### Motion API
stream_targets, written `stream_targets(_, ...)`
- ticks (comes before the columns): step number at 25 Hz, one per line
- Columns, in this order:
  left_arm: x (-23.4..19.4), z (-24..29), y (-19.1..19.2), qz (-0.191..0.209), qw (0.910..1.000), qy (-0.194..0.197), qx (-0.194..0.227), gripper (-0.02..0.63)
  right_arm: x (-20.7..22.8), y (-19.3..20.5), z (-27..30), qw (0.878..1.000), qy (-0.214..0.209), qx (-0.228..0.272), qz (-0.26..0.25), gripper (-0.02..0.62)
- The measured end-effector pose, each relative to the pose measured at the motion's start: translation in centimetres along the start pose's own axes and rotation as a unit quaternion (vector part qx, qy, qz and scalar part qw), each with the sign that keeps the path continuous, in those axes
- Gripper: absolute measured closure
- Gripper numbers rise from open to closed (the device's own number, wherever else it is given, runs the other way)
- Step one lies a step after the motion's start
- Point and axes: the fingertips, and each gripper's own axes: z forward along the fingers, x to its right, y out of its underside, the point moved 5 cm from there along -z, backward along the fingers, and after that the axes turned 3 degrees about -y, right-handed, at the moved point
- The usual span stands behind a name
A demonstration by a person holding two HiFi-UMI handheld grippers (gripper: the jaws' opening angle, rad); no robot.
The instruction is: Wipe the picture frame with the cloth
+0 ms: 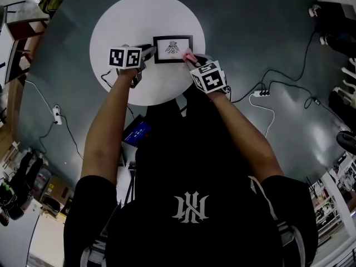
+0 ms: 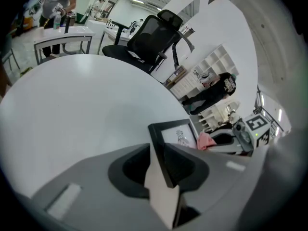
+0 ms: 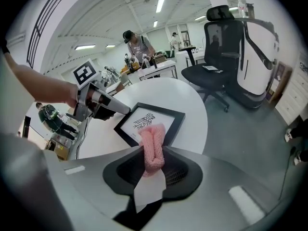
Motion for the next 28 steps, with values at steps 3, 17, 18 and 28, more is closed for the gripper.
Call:
stream_targets(3,0.0,0.0,0.0,0.0,1.0,-0.005,-0.001,0.512,0.9,0.3,-0.5,1.0,0.01,-0.003,-0.003,0.511)
stream_targets(17,7.4,-4.9,-0.1,0.057,0.9962,-0.007,0.065,0.482,2.4,-6.6,-12.3,0.971,-0.166,0.172,-0.025,0.512)
stream_targets(18,8.1,-7.1,-0.7,0.069,0.993,0.005,0.096,0.484,0.4,-8.8,-13.1,0.955,-0.217,0.195,-0.047,0.512)
stream_targets(28,19.0,-25.9,0.5,0.141,0.9242,0.045,0.352,0.603,-16.0,-18.5,-23.4,0.786,-0.508,0.289,-0.201,0.512)
